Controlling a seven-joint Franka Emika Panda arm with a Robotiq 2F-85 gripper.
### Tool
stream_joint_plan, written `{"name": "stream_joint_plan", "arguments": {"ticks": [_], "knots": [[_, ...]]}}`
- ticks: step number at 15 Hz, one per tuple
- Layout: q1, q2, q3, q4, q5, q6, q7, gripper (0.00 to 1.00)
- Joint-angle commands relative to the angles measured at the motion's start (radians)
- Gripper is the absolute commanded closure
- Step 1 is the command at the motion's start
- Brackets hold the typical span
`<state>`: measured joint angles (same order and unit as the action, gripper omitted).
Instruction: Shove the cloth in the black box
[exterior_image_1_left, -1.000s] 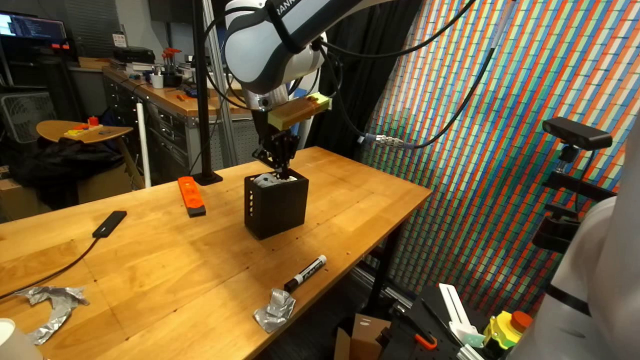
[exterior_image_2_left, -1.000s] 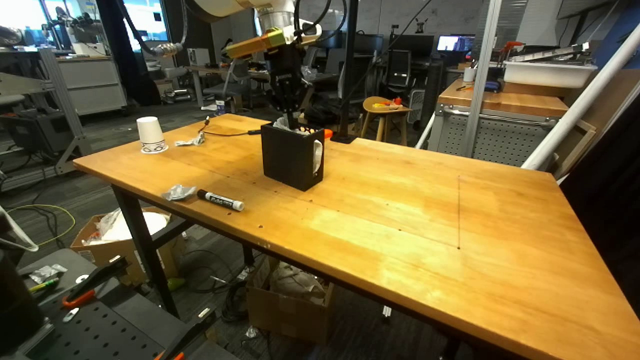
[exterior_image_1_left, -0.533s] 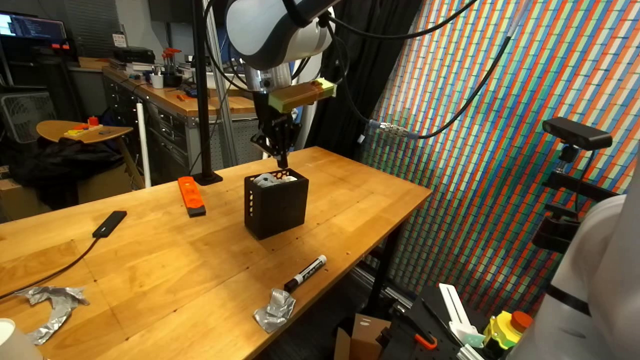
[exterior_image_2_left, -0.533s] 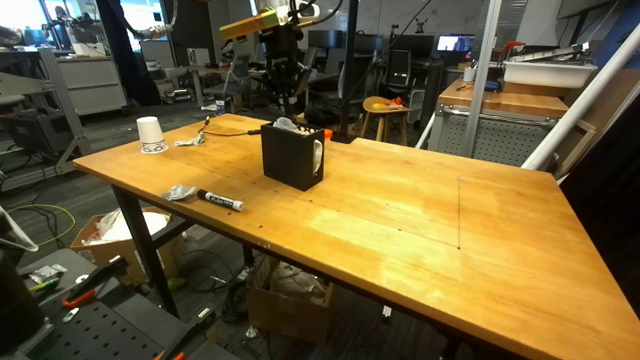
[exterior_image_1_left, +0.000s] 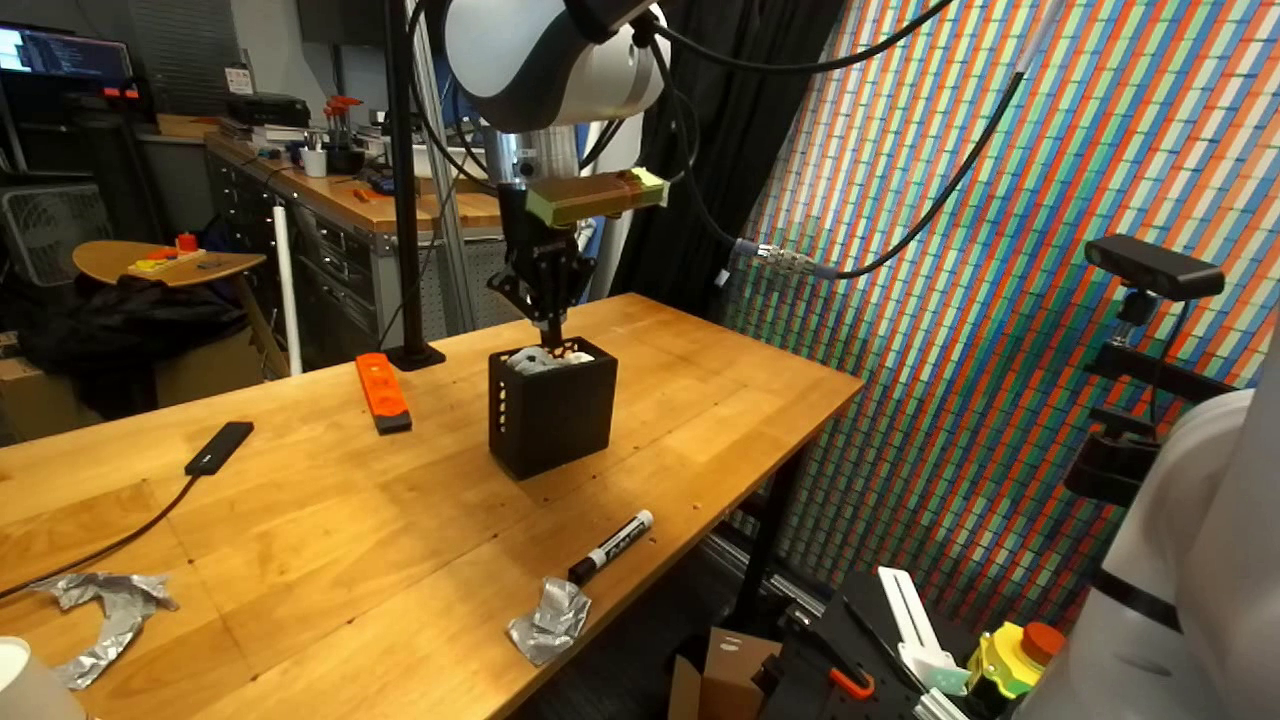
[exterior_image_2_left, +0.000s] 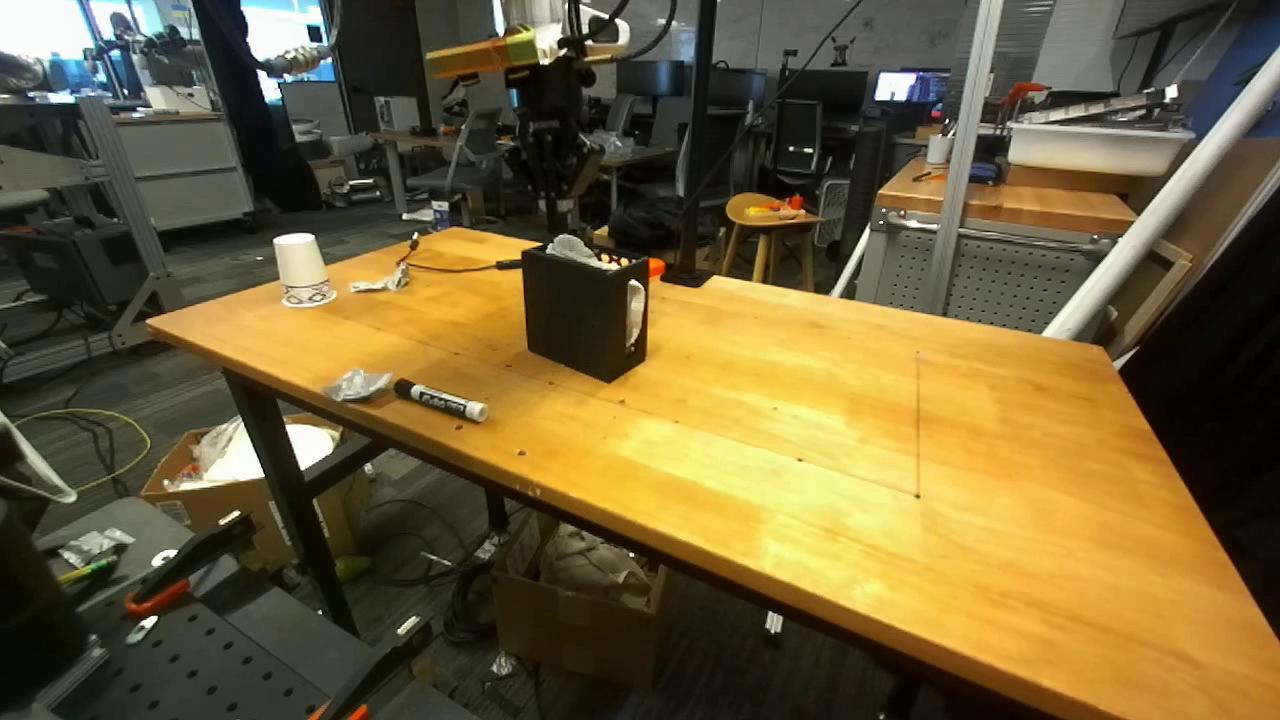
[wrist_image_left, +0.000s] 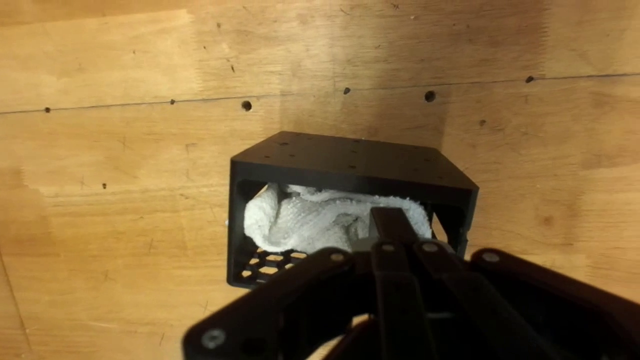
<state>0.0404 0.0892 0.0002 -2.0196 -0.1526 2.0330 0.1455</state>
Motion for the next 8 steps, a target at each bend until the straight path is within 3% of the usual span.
{"name": "stream_joint_plan", "arguments": {"ticks": [1,5,8], "knots": [[-0.001,0.010,0.014,-0.011,0.055,0.045,-0.013,1.00],[0.003,0.042,0.021,-0.017,0.061,0.116,-0.013,1.00],[0.007,0.073,0.016,-0.021,0.004,0.175,-0.007,1.00]]}}
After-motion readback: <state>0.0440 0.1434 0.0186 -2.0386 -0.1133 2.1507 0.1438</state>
